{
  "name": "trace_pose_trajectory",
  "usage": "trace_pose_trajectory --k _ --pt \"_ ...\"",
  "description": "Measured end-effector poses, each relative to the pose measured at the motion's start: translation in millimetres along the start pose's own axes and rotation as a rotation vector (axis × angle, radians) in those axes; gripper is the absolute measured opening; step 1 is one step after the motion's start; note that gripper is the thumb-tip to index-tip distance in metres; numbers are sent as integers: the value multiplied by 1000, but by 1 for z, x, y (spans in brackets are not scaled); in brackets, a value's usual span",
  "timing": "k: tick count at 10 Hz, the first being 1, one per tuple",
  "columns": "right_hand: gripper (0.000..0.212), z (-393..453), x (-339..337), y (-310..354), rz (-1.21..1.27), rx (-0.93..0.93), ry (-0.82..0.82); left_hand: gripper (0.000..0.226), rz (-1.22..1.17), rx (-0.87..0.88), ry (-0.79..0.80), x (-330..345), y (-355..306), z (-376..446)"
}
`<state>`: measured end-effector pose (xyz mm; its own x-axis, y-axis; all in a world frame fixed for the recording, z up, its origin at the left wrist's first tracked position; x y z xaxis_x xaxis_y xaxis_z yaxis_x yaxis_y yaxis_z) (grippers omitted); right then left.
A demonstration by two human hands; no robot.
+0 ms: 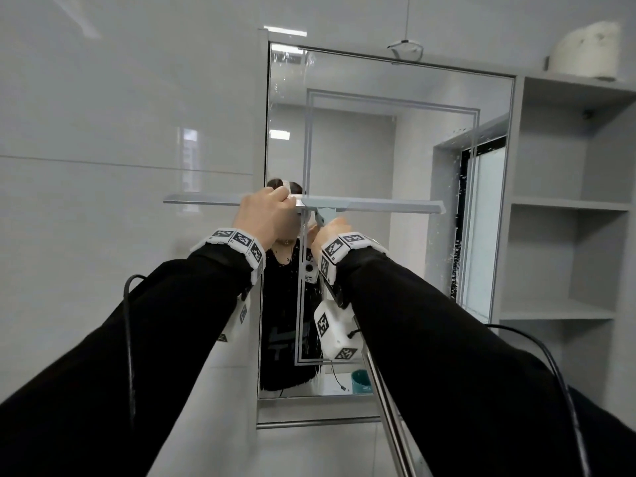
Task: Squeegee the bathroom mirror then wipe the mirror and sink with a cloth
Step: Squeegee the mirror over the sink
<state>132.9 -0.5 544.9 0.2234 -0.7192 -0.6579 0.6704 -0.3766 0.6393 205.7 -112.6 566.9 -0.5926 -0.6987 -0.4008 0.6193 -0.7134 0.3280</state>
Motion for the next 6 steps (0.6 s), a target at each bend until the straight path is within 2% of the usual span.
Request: trace_pose_trajectory --k 1,2,4,6 --pt "50 -3 6 -6 23 8 10 24 -59 -3 3 -3 -5 -5" --pt "39 -8 10 -6 -65 35 -59 23 -39 34 22 -1 -7 -11" --pt "49 -7 20 -20 51 50 14 13 -37 38 19 0 -10 -25" --pt "45 -12 27 -24 18 83 1 24 -36 35 73 10 -15 -32"
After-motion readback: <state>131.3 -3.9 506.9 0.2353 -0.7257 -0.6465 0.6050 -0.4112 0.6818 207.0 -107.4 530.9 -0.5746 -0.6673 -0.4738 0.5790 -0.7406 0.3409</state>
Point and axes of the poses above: each hand's wrist, its own z-axis towards the middle knuckle, its own x-axis out of the palm, y = z × x, the point moved 3 cm from there along z, towards the middle knuckle, and after that the axes turned 4 degrees about -z, right-handed, at the moved point
